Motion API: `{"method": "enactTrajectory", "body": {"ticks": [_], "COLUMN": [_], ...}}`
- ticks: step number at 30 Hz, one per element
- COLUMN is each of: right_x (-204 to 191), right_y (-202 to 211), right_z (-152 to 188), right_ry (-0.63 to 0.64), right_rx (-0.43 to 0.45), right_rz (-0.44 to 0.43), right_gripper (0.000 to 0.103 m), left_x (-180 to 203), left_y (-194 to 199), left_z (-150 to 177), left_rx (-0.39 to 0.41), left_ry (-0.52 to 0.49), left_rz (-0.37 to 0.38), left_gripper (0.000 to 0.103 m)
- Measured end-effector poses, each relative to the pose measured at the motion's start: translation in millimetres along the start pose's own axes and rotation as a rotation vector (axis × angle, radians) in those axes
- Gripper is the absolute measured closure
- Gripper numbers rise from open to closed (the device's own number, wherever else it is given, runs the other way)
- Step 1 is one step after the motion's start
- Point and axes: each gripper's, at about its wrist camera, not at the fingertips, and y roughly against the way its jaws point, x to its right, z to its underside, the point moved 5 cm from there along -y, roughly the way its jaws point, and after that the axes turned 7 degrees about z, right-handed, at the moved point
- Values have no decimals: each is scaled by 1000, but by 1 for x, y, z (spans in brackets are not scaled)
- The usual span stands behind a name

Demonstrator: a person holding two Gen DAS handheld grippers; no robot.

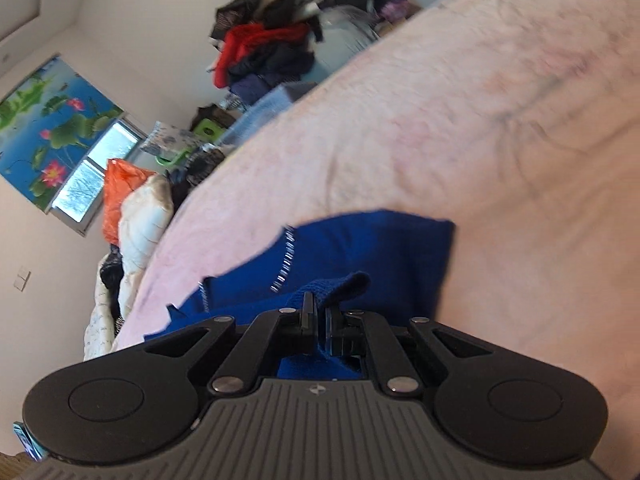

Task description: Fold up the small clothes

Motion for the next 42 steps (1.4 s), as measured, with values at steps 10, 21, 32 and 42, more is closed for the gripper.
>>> {"method": "enactTrajectory", "body": {"ticks": [10,21,32,42], "right_x": [-4,-28,-39,-54], "right_y": [19,-4,3,35], "right_z": [3,29,44,58], "right_ry": [131,258,287,360], "right_rx": [160,50,50,82], "right_rz": [178,184,163,129], "right_gripper": [64,59,44,43], "left_x": [6,8,10,9], "left_y": [-2,-6,-3,9], "left_z": [0,7,12,18], "left_rx": [-13,-36,-44,-42], "left_ry": [-8,-6,-10,-10], "left_rz": [3,0,5,4], "left_gripper": [0,0,0,0]}}
